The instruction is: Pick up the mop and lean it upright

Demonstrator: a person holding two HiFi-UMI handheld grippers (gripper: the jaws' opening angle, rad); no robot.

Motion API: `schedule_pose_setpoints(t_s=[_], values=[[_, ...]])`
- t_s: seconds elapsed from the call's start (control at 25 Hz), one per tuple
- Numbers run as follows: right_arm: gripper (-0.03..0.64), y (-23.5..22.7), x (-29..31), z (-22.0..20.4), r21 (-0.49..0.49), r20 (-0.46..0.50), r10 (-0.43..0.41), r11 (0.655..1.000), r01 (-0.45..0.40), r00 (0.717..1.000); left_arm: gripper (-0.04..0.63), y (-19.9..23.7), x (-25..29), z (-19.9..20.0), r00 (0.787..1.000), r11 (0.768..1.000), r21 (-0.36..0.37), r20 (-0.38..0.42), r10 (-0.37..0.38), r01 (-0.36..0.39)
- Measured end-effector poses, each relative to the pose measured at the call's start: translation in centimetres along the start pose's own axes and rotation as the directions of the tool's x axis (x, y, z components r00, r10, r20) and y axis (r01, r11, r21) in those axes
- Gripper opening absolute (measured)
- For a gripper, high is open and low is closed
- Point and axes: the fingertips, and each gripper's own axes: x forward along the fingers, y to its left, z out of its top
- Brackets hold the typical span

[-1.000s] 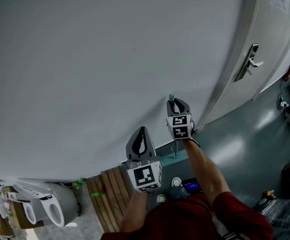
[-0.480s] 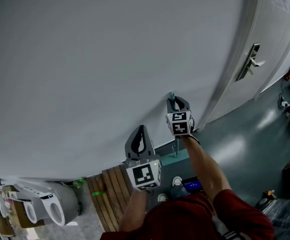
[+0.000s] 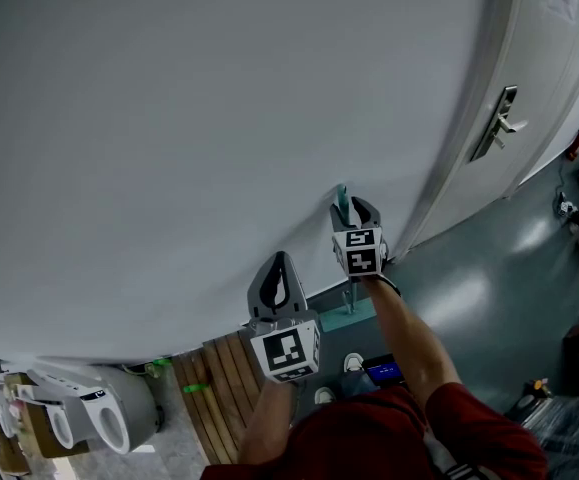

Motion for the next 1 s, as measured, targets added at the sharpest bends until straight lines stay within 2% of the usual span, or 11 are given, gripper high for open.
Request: schedule_pose_setpoints(t_s=[0.32, 0.68, 1.0], values=[[0.186, 0.2, -4.1, 1.7, -0.035, 0.1, 0.01, 0.999, -0.007, 0.995, 0.014, 0.3, 0.2, -0.4, 1.0, 1.0, -0.023, -0.001, 0.0, 0.0], [0.186, 1.1, -14.4, 2.9, -0.062, 0.199, 0.052, 0.997, -0.041, 0.979, 0.014, -0.2, -0.1, -1.3, 1.0, 0.999, -0.037, -0.015, -0.016, 0.016], [0.184, 0.4, -18.3, 2.7, -0.057, 0.227, 0.027, 0.998, -0.015, 0.974, 0.014, -1.7, -0.2, -1.6, 0.999, 0.999, -0.036, -0.018, -0.04, 0.039]])
